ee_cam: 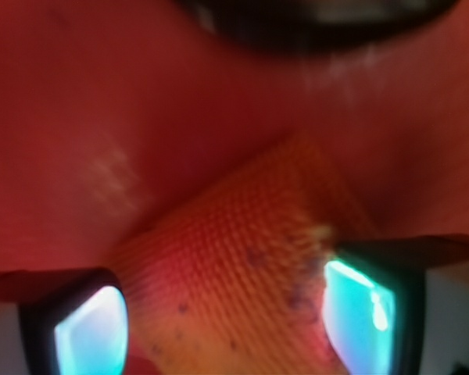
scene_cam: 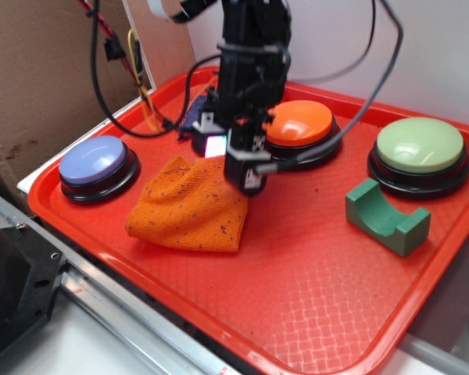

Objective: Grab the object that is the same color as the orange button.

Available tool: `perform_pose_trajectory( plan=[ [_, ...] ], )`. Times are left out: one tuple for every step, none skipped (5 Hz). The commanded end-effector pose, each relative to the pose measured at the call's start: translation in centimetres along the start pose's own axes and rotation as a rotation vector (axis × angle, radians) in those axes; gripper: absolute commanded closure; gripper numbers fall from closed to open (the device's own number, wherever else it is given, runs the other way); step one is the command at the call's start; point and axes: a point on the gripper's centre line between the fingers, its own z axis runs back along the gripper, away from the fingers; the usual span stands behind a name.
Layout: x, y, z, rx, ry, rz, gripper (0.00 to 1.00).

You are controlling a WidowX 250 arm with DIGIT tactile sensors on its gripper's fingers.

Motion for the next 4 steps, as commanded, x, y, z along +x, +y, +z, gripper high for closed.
perform_pose_trajectory(
  plan=[
    [0.2, 0.1, -1.2, 0.075, 0.098, 0.110, 0.40],
    [0.1, 0.2, -1.3, 0.076, 0.102, 0.136, 1.00],
    [-0.2, 0.0, -0.4, 0.076, 0.089, 0.151, 1.00],
    [-1.5, -1.4, 3.6, 0.073, 0.057, 0.142, 1.00]
  ],
)
